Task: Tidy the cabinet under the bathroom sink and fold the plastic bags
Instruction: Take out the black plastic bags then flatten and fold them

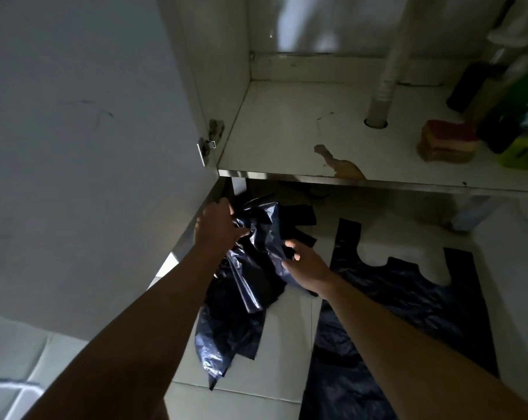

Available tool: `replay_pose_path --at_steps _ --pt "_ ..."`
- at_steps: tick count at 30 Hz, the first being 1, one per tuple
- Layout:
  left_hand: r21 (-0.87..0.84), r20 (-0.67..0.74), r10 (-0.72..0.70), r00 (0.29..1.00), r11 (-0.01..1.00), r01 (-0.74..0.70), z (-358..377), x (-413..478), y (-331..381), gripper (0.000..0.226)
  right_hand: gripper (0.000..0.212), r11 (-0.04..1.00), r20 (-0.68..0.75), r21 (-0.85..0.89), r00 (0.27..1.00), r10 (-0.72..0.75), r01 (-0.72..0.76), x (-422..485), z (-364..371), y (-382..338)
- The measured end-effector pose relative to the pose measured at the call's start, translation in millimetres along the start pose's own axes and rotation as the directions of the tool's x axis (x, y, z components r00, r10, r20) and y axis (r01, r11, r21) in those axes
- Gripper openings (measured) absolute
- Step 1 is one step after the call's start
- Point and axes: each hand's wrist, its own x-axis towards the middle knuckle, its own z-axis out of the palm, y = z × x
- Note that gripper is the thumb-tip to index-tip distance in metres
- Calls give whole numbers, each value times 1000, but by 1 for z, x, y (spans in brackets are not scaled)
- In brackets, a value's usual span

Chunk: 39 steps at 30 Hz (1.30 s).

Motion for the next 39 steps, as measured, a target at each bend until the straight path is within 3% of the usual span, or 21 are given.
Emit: replay_pose_path --at_steps 2,4,6,9,13,17,21,27,31,35,39 --pt "55 3 -39 999 998 38 0 -3 -7 36 49 1000 21 -17 1000 -18 19 -1 5 -2" --pt "67 -41 -41 998 997 44 -3 -7 -11 22 41 998 -45 62 999 -27 30 -2 9 -2" --pt "51 -87 -12 996 999 17 -6 -9 -13 16 35 990 -225 138 974 -2 34 -2 13 1" --pt "81 -127 37 991 996 -27 -17 -8 -13 16 40 995 -475 80 880 -13 58 5 17 9" --pt "84 -174 87 981 994 -73 -32 -7 -5 18 57 976 -295 205 955 -17 80 7 23 11" --pt "109 -193 198 961 978 -179 -50 -1 3 19 35 993 -195 118 981 16 7 10 44 12" --pt "99 -242 211 947 976 -192 -69 6 5 22 23 985 -91 167 996 -21 36 1 62 3" --pt "107 -351 226 909 974 -201 -89 6 10 19 41 963 -29 235 991 -131 134 -5 76 -15" --pt "171 -354 318 880 947 -273 -91 2 11 6 18 941 46 302 984 -174 152 -7 82 -22" --pt "239 -291 357 887 925 -294 -91 2 11 11 23 946 166 316 977 -131 73 -16 79 -22" --pt "322 -198 357 913 903 -283 -83 2 7 17 59 841 223 535 974 -46 -83 -21 68 -26"
